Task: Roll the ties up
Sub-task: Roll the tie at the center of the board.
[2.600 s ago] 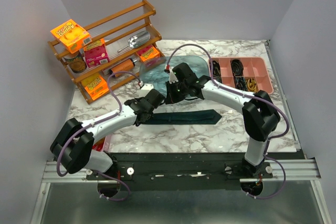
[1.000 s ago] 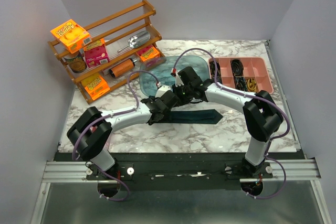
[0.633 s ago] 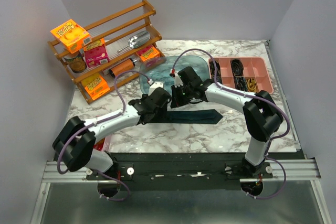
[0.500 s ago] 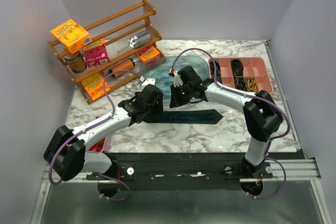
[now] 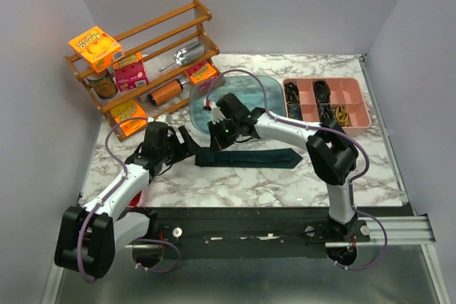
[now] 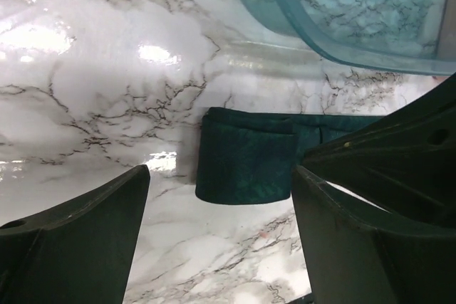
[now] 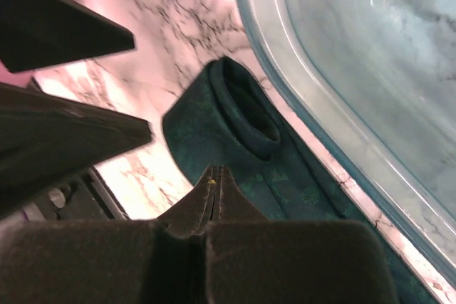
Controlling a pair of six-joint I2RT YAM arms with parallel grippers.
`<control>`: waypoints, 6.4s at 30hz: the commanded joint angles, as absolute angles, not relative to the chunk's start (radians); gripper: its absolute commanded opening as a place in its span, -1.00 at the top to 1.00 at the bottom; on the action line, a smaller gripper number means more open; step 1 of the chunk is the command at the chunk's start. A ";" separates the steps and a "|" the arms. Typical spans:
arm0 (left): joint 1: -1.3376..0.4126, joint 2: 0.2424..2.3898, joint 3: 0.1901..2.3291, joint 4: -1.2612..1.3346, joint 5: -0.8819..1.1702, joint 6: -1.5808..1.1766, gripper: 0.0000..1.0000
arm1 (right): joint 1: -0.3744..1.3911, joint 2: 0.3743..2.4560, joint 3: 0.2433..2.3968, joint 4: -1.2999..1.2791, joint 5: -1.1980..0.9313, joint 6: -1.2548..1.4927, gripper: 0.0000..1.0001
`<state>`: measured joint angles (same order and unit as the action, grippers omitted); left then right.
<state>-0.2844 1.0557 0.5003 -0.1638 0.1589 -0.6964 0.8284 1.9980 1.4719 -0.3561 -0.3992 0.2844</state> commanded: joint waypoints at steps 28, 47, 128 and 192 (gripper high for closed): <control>-0.206 1.279 0.325 0.256 0.417 -0.764 -0.50 | 0.830 2.114 1.500 -0.411 -0.341 0.261 0.99; -0.215 1.272 0.351 0.301 0.477 -0.762 0.45 | 0.830 2.117 1.514 -0.410 -0.360 0.273 0.99; -0.778 1.617 1.065 -0.819 -0.607 -0.610 1.00 | 0.787 1.807 1.287 -0.411 -0.147 0.295 0.99; -0.418 1.111 0.637 -0.236 0.151 -0.666 -0.71 | 0.853 1.887 1.390 -0.364 -0.370 0.299 0.99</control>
<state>-0.4992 1.1660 0.7029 -0.3359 -0.0879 -0.6319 0.8120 1.8454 1.3270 -0.3855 -0.3161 0.2962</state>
